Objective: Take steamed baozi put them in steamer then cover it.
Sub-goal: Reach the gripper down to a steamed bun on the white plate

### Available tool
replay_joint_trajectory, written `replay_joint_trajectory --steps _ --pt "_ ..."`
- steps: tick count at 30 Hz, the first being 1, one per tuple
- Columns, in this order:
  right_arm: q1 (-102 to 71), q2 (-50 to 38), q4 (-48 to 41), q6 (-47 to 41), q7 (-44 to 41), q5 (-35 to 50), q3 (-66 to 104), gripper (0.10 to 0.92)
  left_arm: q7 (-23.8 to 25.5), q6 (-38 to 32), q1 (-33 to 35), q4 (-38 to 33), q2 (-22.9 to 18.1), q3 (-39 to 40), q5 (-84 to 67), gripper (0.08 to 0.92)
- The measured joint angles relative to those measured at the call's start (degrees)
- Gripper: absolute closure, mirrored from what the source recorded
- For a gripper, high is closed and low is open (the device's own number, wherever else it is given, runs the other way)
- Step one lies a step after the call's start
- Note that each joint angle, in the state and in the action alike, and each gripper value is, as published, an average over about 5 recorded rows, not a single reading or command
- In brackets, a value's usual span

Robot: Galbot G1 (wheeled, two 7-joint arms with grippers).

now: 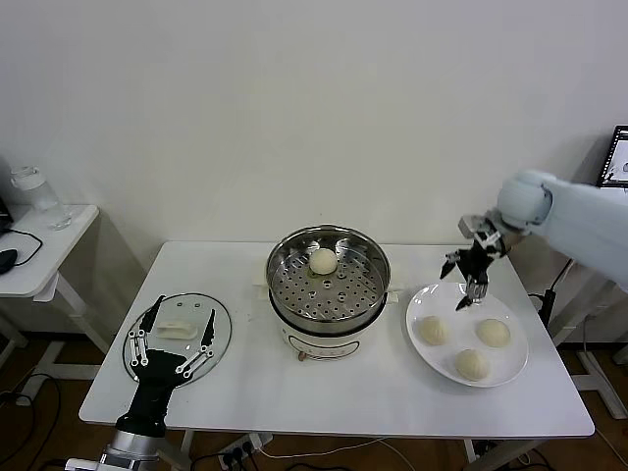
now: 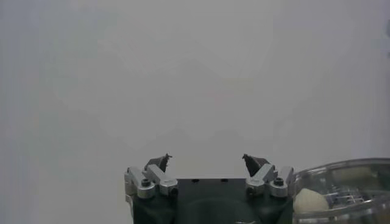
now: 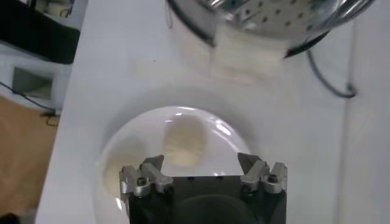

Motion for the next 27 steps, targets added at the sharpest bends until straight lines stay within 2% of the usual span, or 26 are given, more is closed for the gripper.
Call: replay_joint_trajectory --steps 13,27 --pt "-8.7 2.0 -2.9 -1.5 6.5 -1.1 3.7 0.203 -0.2 -0.2 0.0 0.1 -0.1 -0.7 0.0 0.177" --pt "-12.9 4.9 -6.6 -1.8 8.3 -3.1 5.6 0.203 -0.2 -0.5 0.4 0.3 -0.2 -1.2 -0.1 0.177"
